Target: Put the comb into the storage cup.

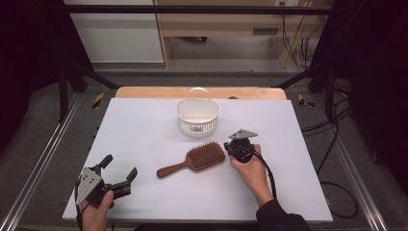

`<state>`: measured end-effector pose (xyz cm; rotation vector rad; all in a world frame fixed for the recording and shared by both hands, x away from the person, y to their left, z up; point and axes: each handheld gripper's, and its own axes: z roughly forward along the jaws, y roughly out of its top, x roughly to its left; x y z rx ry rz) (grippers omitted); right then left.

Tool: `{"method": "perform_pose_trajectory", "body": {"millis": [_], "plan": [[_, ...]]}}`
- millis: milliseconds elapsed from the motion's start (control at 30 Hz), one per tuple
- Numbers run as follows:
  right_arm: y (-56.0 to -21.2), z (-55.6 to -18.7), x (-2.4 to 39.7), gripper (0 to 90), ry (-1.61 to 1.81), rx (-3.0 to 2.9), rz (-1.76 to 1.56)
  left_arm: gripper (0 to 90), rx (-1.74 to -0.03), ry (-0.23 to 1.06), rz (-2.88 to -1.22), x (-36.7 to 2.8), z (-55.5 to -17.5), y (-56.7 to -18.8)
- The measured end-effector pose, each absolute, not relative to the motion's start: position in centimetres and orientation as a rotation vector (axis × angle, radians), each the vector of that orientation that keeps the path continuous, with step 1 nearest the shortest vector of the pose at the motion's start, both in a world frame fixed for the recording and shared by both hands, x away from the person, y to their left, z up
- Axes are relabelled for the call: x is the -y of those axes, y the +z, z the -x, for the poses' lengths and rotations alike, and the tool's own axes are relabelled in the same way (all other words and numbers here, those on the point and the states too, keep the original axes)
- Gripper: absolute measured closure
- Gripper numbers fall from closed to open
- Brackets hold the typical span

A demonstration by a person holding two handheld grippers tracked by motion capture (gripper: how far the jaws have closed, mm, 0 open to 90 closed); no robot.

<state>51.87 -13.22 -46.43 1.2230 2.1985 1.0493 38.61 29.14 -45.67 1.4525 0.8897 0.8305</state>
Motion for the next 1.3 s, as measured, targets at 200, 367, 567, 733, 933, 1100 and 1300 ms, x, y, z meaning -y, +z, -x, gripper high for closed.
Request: {"method": "perform_pose_trajectory", "body": {"millis": [200, 367, 567, 733, 933, 1100, 1300], "plan": [[-46.8, -52.3, 12.8, 90.0, 1.042, -2.218, -1.228, 2.0, -0.892, 0.826, -1.452, -29.2, -38.6, -45.7], [-47.1, -52.4, 12.3, 90.0, 1.039, -2.225, -1.219, 2.0, -0.892, 0.825, -1.453, -29.2, -38.6, -45.7], [-46.8, -52.1, 12.1, 90.0, 1.045, -2.221, -1.207, 2.0, -0.89, 0.823, -1.46, -29.1, -38.6, -45.7], [-47.0, -52.1, 11.8, 90.0, 1.042, -2.228, -1.197, 2.0, -0.887, 0.824, -1.466, -29.0, -38.7, -45.7], [-47.1, -52.0, 10.8, 90.0, 1.05, -2.241, -1.175, 1.9, -0.886, 0.817, -1.467, -29.0, -38.7, -45.7], [-47.2, -52.1, 10.2, 90.0, 1.054, -2.249, -1.163, 2.0, -0.883, 0.809, -1.47, -29.0, -38.7, -45.7], [-46.9, -52.4, 9.0, 90.0, 1.045, -2.278, -1.127, 2.0, -0.883, 0.81, -1.476, -28.9, -38.7, -45.7]]}}
